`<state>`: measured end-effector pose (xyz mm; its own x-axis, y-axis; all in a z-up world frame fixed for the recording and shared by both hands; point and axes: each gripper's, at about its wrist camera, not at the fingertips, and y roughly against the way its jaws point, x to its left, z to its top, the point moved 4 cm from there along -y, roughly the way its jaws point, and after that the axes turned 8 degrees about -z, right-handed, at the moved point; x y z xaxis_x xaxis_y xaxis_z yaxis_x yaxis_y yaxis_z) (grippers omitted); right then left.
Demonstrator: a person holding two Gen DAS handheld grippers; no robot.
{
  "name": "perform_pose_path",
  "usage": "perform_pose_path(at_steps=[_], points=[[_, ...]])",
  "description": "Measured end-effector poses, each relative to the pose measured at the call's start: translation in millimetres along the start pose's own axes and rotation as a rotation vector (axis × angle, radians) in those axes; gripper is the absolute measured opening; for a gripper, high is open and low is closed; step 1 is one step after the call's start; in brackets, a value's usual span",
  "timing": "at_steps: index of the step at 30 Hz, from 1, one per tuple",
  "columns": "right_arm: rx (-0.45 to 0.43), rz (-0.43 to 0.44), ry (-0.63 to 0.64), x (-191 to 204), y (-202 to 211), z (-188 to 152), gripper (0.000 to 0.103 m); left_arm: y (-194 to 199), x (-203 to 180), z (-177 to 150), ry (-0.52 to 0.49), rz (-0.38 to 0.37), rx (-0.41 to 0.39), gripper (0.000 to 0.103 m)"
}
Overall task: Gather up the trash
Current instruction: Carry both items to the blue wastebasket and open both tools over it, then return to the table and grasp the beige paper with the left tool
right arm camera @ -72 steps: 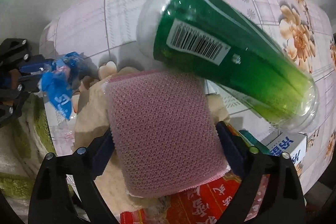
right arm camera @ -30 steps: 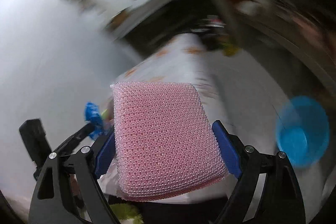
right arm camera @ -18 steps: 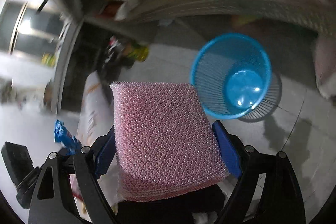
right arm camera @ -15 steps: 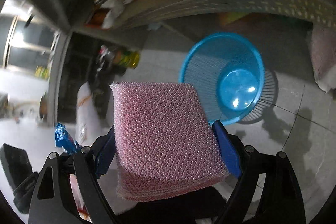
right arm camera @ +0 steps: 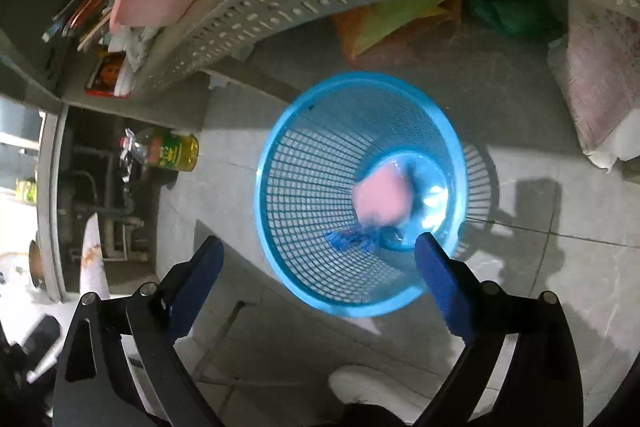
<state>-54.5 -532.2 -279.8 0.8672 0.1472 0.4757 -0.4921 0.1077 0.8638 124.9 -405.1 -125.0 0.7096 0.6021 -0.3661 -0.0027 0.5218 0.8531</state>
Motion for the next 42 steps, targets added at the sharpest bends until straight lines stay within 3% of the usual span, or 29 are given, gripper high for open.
perform_pose_path(at_steps=[7, 10, 15, 19, 23, 27, 31, 32, 35, 37, 39, 42], points=[[-0.059, -0.019, 0.119, 16.0, 44.9, -20.9, 0.093, 51.1, 6.4, -14.8, -0.006, -0.046, -0.089, 0.062], [-0.088, -0.013, 0.198, 31.2, 72.8, -32.1, 0.093, 86.4, 5.3, -35.7, -0.042, -0.070, -0.134, 0.062], [-0.153, 0.056, 0.357, 71.9, 118.6, -47.2, 0.093, 152.9, 11.5, -85.7, -0.123, -0.044, -0.218, 0.068], [-0.168, 0.163, 0.513, 118.1, 155.2, -68.0, 0.093, 203.8, 34.9, -130.0, -0.146, 0.038, -0.298, 0.070], [-0.159, 0.310, 0.682, 170.2, 191.5, -100.1, 0.093, 251.4, 73.6, -177.8, -0.088, 0.151, -0.369, 0.071], [-0.127, 0.443, 0.834, 211.5, 217.6, -141.7, 0.093, 291.9, 117.7, -227.3, -0.012, 0.313, -0.405, 0.072], [-0.044, 0.560, 0.964, 245.8, 230.5, -191.2, 0.093, 329.1, 158.2, -267.7, 0.091, 0.422, -0.474, 0.071], [0.019, 0.607, 0.987, 255.3, 230.4, -208.4, 0.093, 335.3, 167.0, -274.6, 0.102, 0.457, -0.484, 0.071], [0.157, 0.681, 1.035, 270.3, 227.6, -250.0, 0.093, 345.4, 193.9, -291.2, 0.078, 0.603, -0.485, 0.071], [0.241, 0.692, 1.079, 278.5, 220.6, -281.2, 0.093, 343.9, 204.4, -292.8, 0.055, 0.661, -0.461, 0.071], [0.293, 0.682, 1.121, 283.0, 214.7, -305.6, 0.093, 342.3, 219.7, -292.9, 0.045, 0.690, -0.442, 0.071], [0.360, 0.672, 1.173, 287.8, 210.5, -338.6, 0.093, 342.8, 239.4, -286.9, 0.103, 0.645, -0.451, 0.071]])
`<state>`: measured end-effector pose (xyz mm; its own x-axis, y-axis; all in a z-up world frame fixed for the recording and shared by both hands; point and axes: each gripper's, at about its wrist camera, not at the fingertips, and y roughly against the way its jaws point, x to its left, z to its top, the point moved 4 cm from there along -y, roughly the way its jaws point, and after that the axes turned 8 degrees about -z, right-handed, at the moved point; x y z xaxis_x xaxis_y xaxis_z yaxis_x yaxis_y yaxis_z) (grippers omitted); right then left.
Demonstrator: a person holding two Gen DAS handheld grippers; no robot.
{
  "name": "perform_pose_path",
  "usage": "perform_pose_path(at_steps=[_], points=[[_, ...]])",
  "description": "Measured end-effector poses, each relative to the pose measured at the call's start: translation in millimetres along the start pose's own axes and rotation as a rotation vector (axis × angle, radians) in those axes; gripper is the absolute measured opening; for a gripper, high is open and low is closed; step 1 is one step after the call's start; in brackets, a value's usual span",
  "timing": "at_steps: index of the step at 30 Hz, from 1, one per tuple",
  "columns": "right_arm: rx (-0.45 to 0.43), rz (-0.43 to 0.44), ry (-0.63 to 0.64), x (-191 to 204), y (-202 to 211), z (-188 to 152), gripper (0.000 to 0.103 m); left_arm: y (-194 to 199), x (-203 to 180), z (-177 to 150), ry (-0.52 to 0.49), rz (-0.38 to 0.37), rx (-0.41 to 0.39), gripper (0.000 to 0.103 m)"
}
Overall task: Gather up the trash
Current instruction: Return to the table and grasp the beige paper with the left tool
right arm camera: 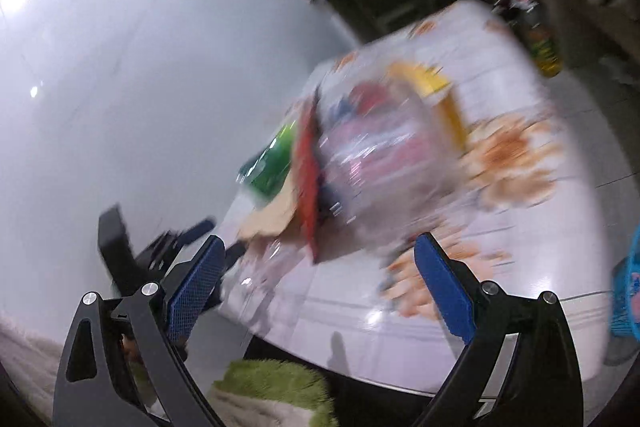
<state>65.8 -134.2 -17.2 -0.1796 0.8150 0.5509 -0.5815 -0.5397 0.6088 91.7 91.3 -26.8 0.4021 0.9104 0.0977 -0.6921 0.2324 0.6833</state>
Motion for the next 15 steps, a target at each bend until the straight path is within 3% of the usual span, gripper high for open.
perform_pose_path(at_steps=[5, 10, 15], points=[[0.068, 0.008, 0.044, 23.2, -23.5, -10.5, 0.093, -25.3, 34.3, 7.3, 0.220, -0.114, 0.013, 0.071], [0.105, 0.011, 0.066, 38.2, -45.5, -6.8, 0.093, -58.0, 49.0, -1.6, 0.268, -0.117, 0.108, 0.071], [0.127, -0.013, 0.125, 55.8, -61.0, -6.4, 0.093, -69.1, 53.6, -8.7, 0.312, -0.154, 0.141, 0.049]])
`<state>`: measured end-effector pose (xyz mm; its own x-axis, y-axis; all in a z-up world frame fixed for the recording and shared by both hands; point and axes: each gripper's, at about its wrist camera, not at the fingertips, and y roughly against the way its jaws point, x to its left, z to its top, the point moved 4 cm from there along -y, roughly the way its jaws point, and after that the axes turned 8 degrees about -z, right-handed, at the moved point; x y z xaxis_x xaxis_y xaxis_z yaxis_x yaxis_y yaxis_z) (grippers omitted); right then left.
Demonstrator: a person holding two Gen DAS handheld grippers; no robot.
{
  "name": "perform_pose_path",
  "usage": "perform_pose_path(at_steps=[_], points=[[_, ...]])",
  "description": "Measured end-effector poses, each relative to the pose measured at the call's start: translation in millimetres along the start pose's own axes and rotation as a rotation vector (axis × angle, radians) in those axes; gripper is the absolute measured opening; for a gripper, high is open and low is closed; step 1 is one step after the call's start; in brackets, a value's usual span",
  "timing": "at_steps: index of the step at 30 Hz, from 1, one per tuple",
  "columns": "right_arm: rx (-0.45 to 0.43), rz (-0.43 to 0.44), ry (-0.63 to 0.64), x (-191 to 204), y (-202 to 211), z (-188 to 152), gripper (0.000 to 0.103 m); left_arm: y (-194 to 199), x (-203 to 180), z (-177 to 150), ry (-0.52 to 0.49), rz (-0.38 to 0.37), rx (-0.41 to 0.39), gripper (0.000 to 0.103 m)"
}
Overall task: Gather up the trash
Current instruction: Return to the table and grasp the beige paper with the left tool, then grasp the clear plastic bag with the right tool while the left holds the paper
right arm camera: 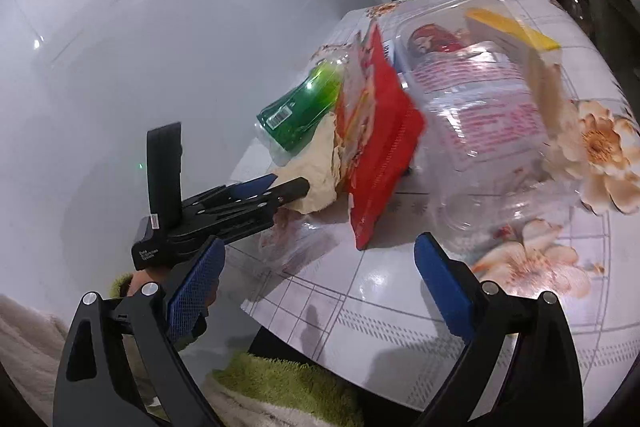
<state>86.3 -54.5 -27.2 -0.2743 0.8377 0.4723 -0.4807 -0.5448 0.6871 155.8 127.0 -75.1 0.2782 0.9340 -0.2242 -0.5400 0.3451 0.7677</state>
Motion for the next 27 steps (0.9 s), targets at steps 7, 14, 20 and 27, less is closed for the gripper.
perform_pose_path(at_steps=[7, 14, 20, 27], points=[[0.034, -0.017, 0.060, 19.2, -19.3, 1.9, 0.093, 9.0, 10.9, -2.7, 0.036, -0.004, -0.022, 0.020], [0.049, -0.045, 0.109, 28.3, -29.0, -1.2, 0.093, 40.9, 17.9, 1.6, 0.093, -0.063, -0.126, 0.010], [0.076, -0.030, 0.115, 35.5, -46.0, -1.8, 0.093, 60.5, 24.6, 1.4, 0.159, -0.138, -0.190, 0.009], [0.113, -0.035, 0.152, 50.8, -75.0, 2.5, 0.083, 82.3, 32.6, 0.8, 0.186, -0.126, -0.252, 0.006]])
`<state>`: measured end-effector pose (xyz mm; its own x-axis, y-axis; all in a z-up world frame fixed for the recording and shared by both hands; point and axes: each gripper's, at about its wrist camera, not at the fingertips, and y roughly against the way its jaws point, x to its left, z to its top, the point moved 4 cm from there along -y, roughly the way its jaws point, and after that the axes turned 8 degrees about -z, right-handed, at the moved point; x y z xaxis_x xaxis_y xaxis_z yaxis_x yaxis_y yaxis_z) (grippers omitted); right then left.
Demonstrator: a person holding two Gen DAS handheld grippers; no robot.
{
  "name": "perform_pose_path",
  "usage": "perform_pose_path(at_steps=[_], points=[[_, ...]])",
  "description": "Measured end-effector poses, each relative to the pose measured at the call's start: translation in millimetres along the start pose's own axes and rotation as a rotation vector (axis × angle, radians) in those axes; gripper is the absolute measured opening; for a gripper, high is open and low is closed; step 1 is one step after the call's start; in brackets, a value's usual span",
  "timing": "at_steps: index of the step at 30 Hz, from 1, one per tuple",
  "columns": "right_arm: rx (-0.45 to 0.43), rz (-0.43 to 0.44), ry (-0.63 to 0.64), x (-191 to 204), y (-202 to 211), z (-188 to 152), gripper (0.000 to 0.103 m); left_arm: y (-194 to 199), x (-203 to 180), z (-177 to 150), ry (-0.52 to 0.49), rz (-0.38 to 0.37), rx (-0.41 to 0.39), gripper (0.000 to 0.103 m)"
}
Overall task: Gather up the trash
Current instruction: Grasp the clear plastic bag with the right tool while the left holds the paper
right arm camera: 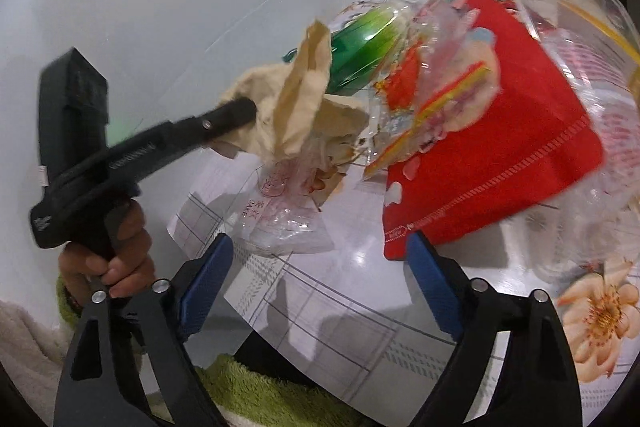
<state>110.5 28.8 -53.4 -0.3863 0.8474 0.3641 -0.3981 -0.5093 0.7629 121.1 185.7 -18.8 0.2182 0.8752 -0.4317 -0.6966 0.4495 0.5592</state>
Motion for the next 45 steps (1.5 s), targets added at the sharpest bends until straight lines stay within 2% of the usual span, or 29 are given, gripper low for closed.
perform_pose_path(at_steps=[6, 13, 16, 22, 25, 27, 34, 45], points=[[-0.006, -0.012, 0.058, 26.0, -12.7, 8.9, 0.079, 21.9, 3.6, 6.2, 0.007, 0.009, -0.076, 0.005], [0.020, -0.034, 0.093, 41.3, -53.4, 28.1, 0.073, 25.2, 16.0, 6.4, 0.032, 0.043, -0.082, 0.005], [0.059, -0.048, 0.101, 42.1, -72.6, 31.7, 0.069, 24.8, 20.5, 3.5, 0.033, 0.062, -0.082, 0.005], [0.102, -0.045, 0.089, 37.2, -83.4, 26.9, 0.051, 25.0, 26.4, -0.9, 0.031, 0.099, -0.082, 0.005], [0.116, -0.044, 0.085, 34.8, -84.1, 25.2, 0.037, 25.0, 28.4, -0.5, 0.034, 0.104, -0.084, 0.005], [0.131, -0.037, 0.071, 31.3, -83.5, 22.7, 0.023, 25.7, 28.7, -0.3, 0.033, 0.109, -0.087, 0.005], [0.122, -0.015, 0.034, 20.6, -75.1, 11.0, 0.018, 30.1, 26.3, 0.5, 0.020, 0.120, -0.102, 0.005], [0.076, -0.017, -0.014, 2.1, -41.5, 0.3, 0.015, 46.9, 15.8, 9.3, -0.035, 0.142, -0.156, 0.005]])
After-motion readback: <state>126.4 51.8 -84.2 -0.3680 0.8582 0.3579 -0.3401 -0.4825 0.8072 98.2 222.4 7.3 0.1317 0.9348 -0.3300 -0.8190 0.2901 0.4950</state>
